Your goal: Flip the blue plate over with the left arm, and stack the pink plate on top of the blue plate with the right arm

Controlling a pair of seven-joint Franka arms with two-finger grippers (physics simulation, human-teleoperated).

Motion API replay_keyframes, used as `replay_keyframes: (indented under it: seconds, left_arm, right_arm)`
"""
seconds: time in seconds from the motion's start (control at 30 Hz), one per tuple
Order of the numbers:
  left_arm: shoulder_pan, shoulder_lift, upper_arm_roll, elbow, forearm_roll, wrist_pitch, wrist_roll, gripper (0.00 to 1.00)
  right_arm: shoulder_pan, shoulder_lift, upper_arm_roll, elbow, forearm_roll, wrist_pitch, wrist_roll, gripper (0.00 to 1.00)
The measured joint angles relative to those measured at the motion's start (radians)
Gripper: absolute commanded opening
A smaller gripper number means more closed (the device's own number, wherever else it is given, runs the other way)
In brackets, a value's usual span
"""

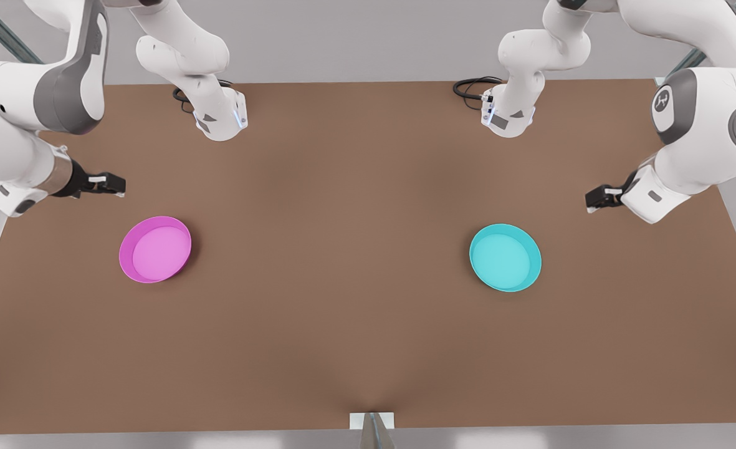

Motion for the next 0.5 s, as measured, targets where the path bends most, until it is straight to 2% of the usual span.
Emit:
replay_keyframes:
  seconds: [0.07, 0.2, 0.33, 0.5]
  left_arm:
    - [0.002, 0.015, 0.006, -0.004, 0.003, 0.011, -0.001, 1.0]
    - [0.041, 0.179, 0.108, -0.206, -0.103, 0.149, 0.007, 1.0]
    - [0.081, 0.31, 0.125, -0.313, -0.262, 0.321, 0.084, 1.0]
    - [0.092, 0.35, 0.126, -0.457, -0.402, 0.512, 0.223, 1.0]
  right_arm:
    - [0.004, 0.002, 0.0, 0.001, 0.0, 0.018, 0.002, 1.0]
    - [-0.003, 0.011, 0.0, 0.008, 0.0, 0.041, 0.004, 1.0]
    - [-0.008, 0.02, 0.0, 0.017, 0.001, 0.052, 0.006, 1.0]
    - [-0.005, 0.023, 0.0, 0.019, 0.001, 0.058, 0.008, 1.0]
